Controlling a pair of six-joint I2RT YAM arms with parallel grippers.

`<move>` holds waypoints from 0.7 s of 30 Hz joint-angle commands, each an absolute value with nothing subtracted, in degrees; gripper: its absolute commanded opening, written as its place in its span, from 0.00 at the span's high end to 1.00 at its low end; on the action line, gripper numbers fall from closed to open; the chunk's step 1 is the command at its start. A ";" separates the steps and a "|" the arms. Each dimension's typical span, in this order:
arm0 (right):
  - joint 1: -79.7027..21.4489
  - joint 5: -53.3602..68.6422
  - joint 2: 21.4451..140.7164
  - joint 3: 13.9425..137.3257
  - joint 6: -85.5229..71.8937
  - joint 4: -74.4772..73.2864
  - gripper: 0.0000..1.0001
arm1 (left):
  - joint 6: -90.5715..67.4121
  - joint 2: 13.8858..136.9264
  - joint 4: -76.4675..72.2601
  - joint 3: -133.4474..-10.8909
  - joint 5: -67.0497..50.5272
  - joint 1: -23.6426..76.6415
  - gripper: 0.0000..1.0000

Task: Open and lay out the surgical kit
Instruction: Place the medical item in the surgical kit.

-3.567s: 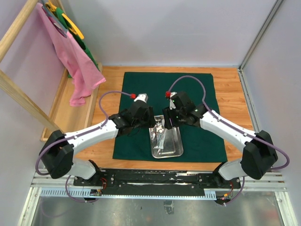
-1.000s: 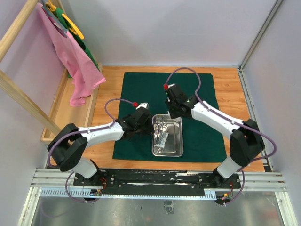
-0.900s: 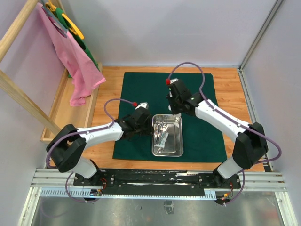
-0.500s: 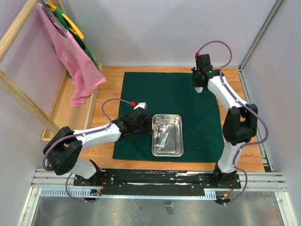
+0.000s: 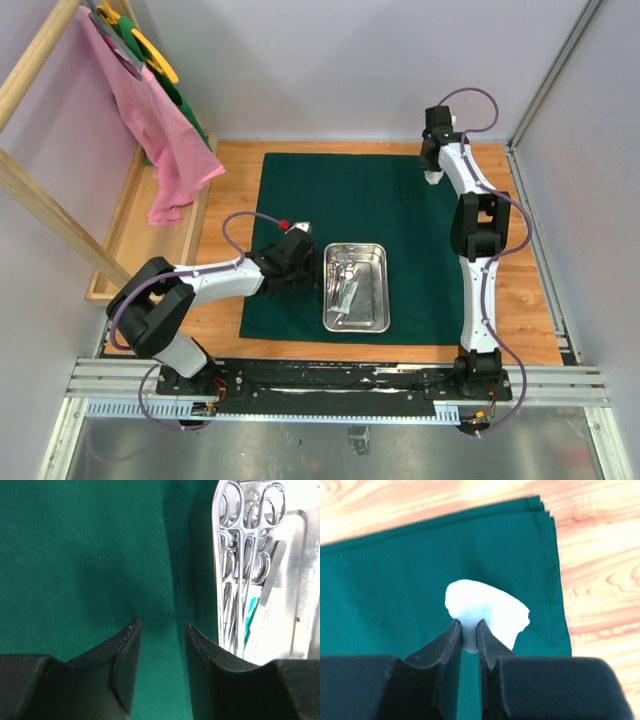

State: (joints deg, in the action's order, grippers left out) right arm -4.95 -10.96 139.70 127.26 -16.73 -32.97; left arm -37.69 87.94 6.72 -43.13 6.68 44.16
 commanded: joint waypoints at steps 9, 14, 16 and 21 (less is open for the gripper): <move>-2.03 -10.58 147.13 133.69 -24.04 -33.51 0.58 | -36.39 90.49 2.93 -44.25 2.76 41.34 0.56; -1.85 -9.42 147.06 132.87 -23.38 -32.70 0.33 | -36.39 91.30 2.61 -44.54 2.54 41.22 0.56; -1.76 -8.51 146.53 132.74 -22.89 -32.42 0.31 | -36.39 91.40 2.58 -44.66 2.54 41.22 0.56; -2.07 -5.58 139.25 125.78 -19.97 -25.45 0.27 | -36.39 91.46 3.15 -44.99 2.85 41.22 0.56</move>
State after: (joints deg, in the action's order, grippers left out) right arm -2.61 -8.16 145.23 130.15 -22.37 -29.82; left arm -37.28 90.61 3.42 -43.70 3.07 41.47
